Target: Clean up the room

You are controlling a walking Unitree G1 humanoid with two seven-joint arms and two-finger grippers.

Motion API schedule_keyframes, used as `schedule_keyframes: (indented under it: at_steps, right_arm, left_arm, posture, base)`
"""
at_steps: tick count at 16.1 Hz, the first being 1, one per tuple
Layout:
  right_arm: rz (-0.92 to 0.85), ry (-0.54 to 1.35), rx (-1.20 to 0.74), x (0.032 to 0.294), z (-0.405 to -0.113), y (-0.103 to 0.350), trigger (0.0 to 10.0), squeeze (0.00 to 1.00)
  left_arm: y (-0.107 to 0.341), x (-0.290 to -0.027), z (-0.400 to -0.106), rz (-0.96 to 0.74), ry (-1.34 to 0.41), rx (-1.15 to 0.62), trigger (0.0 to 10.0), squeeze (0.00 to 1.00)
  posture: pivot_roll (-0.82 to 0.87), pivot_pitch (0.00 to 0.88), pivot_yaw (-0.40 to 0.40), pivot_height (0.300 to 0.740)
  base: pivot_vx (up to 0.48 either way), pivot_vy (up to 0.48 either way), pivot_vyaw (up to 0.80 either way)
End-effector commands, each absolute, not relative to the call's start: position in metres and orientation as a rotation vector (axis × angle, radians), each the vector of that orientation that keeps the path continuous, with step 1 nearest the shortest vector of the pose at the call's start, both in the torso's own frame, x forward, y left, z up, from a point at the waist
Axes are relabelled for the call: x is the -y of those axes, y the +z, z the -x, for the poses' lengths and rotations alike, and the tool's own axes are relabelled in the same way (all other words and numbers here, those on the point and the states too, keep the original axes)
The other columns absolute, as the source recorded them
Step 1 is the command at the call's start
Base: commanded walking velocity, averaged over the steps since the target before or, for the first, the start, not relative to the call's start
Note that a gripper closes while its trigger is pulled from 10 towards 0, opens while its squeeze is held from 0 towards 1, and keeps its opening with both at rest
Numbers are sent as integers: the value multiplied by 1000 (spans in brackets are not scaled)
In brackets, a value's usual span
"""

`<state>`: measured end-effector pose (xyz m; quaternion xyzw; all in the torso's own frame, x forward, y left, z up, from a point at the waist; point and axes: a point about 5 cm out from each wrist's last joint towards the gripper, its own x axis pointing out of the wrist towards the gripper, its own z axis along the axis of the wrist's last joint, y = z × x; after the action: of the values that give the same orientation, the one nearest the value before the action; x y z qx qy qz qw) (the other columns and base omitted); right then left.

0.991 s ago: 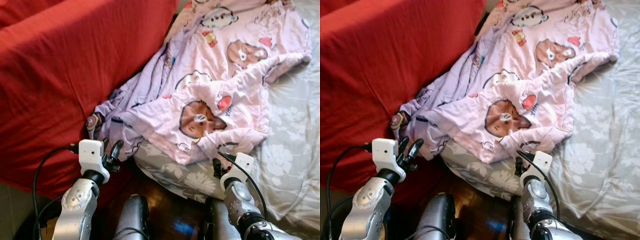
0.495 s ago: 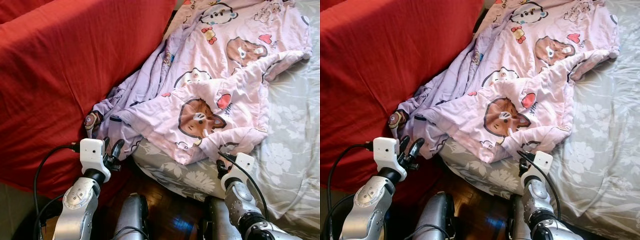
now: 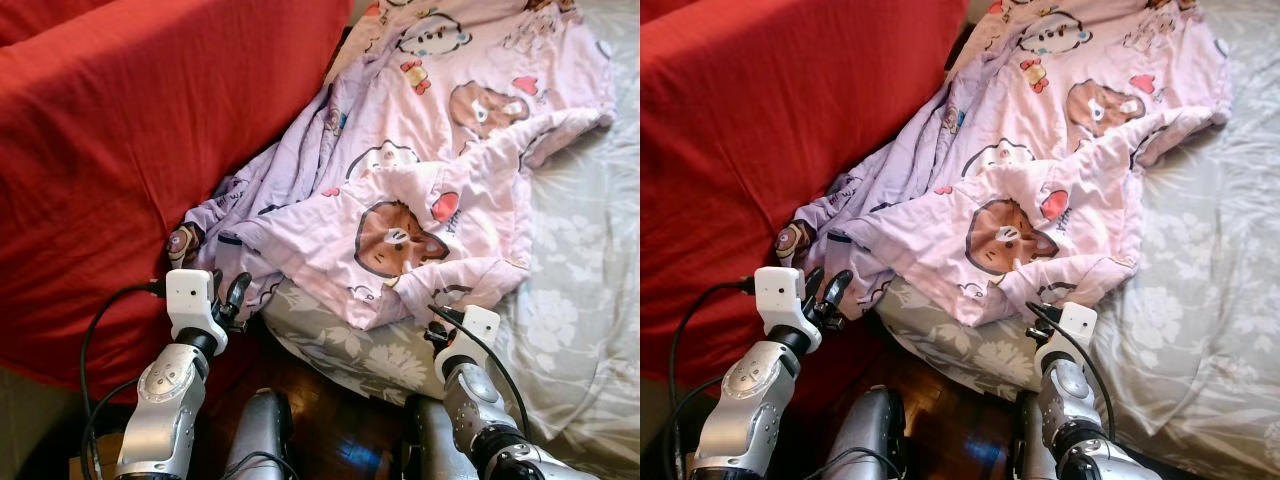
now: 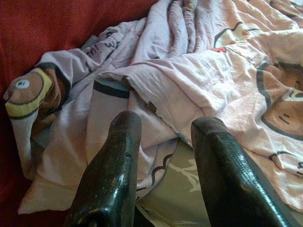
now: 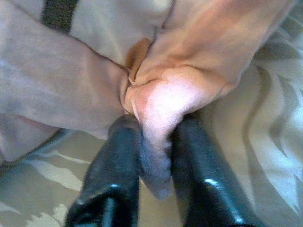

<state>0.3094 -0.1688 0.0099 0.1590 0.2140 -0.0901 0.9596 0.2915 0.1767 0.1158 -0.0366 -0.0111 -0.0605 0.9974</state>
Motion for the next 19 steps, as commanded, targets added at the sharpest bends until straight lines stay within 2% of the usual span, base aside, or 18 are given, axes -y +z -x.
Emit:
schedule_keyframes:
  at_steps: [1,4,8,19]
  right_arm:
    - [-322,-155,-450,162,-305,4,0,0]
    - [-319,-163,-447,167,-300,1,0,0]
    - [-312,-197,-409,181,-289,-5,0,0]
    - [-306,-192,-398,182,-288,-4,0,0]
  left_arm:
    - [110,-184,-291,98,-86,10,10000,0]
    - [99,-182,-298,116,-74,-9,10000,0]
    - [63,-195,-300,132,4,-126,10000,0]
    - [60,-197,-299,133,15,-133,10000,0]
  posture:
    - [156,162,65,608]
    - [128,103,51,608]
    - [81,24,42,608]
    - [81,24,42,608]
  base:
    - [0,0,0]
    - [0,0,0]
    - [0,0,0]
    - [0,0,0]
